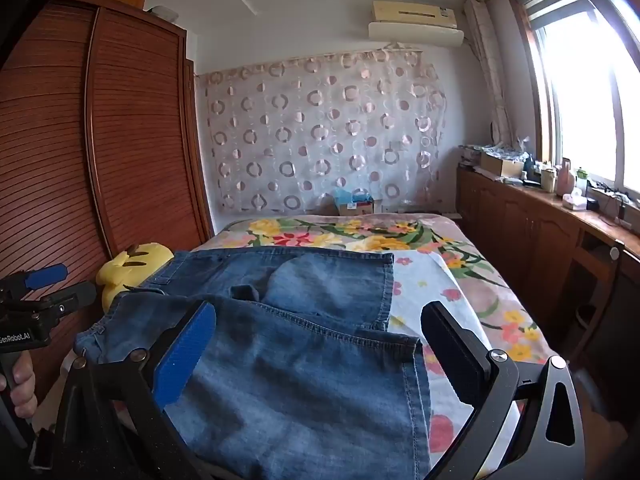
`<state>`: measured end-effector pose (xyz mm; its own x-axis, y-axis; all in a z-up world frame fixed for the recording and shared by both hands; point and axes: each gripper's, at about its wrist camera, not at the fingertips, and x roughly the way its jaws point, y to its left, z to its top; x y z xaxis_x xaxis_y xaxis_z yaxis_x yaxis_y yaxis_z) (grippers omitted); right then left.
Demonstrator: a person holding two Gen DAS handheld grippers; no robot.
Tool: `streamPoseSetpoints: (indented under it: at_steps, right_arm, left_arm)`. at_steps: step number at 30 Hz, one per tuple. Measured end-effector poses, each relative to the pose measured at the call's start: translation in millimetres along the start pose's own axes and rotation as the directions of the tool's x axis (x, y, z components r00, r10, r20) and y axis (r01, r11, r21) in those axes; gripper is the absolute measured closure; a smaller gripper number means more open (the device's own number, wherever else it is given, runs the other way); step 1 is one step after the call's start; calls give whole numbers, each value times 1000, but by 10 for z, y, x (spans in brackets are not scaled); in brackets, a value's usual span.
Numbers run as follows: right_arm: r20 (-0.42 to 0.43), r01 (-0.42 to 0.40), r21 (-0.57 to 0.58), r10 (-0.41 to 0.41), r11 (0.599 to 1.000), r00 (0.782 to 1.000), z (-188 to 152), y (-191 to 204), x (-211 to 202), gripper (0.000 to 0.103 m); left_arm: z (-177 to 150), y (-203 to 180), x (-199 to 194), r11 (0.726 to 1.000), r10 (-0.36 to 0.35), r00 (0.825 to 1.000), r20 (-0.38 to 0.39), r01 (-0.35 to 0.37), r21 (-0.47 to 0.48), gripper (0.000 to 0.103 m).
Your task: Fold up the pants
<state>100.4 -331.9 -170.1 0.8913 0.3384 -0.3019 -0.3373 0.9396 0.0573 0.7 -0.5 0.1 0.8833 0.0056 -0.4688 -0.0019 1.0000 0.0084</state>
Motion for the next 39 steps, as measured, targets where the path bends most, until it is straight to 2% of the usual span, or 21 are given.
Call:
streamPoseSetpoints:
  at_steps: [39]
  right_arm:
    - [7, -8, -2, 8, 1000, 1000, -17, 13, -26, 1]
  left_arm:
    - [0, -3, -5, 1000, -2, 1000, 7, 2, 1, 6]
